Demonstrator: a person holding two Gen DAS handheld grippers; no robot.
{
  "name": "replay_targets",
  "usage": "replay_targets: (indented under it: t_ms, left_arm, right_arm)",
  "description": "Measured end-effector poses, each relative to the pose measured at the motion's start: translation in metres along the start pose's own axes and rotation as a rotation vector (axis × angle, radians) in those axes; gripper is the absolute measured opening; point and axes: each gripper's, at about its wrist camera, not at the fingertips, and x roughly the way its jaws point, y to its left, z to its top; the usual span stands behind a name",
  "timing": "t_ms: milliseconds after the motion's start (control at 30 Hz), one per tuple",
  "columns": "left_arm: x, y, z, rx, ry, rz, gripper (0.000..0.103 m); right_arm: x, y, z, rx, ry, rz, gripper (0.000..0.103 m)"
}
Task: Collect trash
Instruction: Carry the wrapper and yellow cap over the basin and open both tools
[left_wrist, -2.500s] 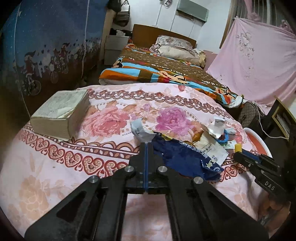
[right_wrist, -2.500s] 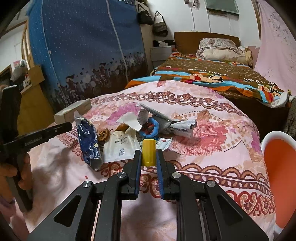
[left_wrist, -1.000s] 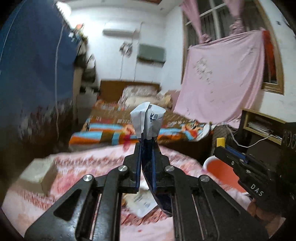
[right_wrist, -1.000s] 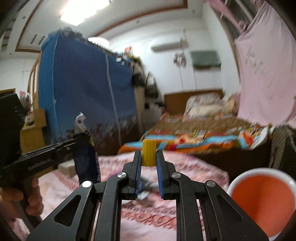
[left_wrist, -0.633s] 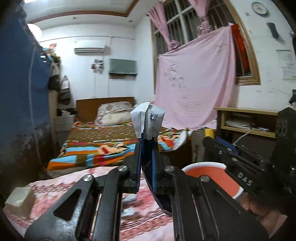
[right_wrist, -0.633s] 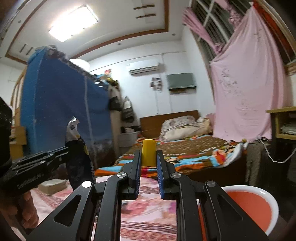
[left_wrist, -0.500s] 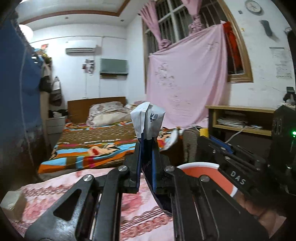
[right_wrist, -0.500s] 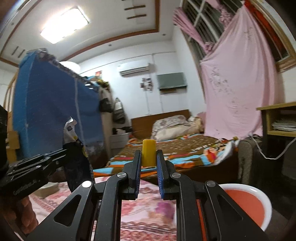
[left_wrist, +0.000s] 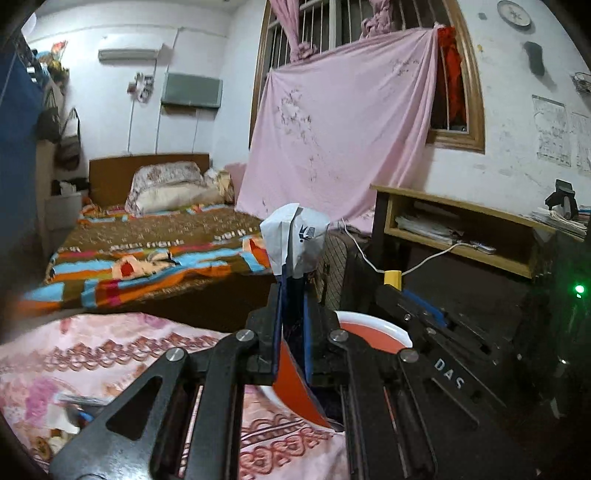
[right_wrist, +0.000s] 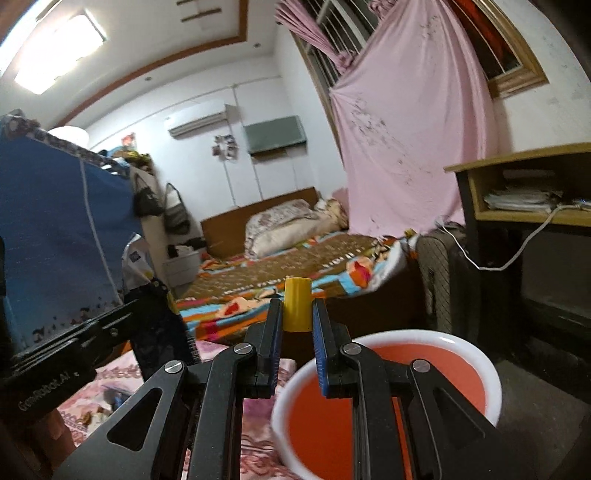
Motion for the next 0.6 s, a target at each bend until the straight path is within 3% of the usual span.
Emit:
replay_targets:
  t_ms: [467,600]
  left_arm:
    - [0.06,-0.003,-0.013,-0.166,0.237,-0.037,0.0]
    - [0.062,-0.002,-0.016,-0.185,0.256,-0.044,0.01]
  right_arm:
    - [0.014,-0.022,-0.011,0.07,0.121,-0.088,0.015]
    - [0.014,-0.025,-0.012,0.085,0.137,-0.096,0.015]
